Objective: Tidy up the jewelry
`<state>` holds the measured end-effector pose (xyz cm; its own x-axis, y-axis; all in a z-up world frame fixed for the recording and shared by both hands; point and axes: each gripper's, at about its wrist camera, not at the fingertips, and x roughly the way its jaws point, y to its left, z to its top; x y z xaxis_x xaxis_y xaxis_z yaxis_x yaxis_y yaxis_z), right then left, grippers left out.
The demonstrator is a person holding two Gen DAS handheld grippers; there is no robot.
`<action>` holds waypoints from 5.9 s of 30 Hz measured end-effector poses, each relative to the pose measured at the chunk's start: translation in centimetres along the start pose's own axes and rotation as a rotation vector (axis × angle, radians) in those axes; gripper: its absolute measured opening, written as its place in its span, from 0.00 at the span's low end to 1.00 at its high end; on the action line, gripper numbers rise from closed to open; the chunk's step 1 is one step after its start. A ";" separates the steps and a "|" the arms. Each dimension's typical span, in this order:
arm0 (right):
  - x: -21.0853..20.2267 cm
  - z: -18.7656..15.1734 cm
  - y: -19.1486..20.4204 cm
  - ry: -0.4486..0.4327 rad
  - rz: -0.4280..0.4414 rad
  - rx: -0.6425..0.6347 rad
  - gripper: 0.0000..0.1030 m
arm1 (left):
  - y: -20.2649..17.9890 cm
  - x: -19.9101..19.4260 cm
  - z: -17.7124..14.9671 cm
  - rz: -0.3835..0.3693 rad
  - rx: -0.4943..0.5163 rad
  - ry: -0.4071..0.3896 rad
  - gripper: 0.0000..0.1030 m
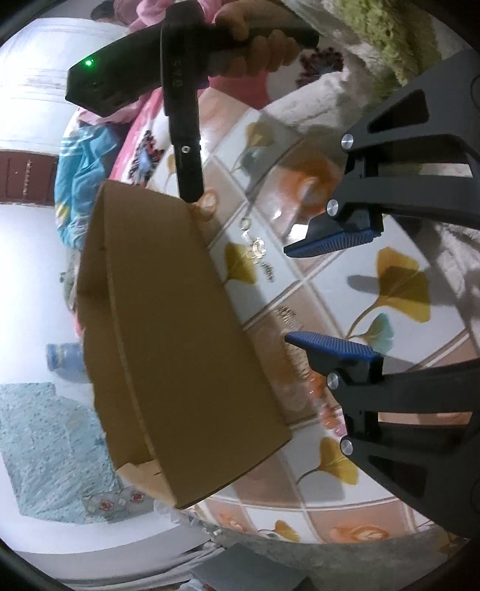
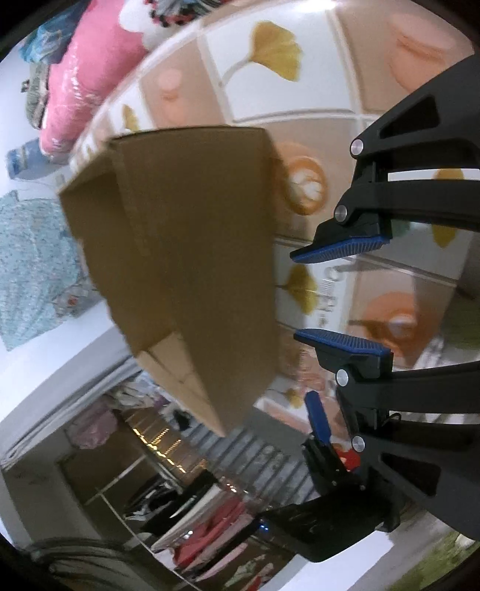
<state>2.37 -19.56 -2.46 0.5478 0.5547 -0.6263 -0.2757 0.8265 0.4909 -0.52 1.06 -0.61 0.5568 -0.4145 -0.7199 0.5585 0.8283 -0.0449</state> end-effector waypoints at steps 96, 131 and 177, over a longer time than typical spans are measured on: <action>7.4 -1.6 7.3 0.143 -0.252 -0.440 0.05 | 3.7 2.6 0.0 -0.049 -0.122 0.085 0.06; 7.7 -1.5 7.2 0.177 -0.189 -0.435 0.03 | 3.4 1.0 -0.5 -0.034 -0.100 0.048 0.06; 8.7 20.6 3.0 0.248 -0.076 -0.182 0.03 | 10.3 8.5 17.9 -0.282 -0.280 0.250 0.06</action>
<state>22.61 -14.24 6.07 0.3693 0.4783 -0.7968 -0.3905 0.8579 0.3340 21.03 -0.68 5.22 0.2224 -0.5627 -0.7961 0.4598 0.7806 -0.4233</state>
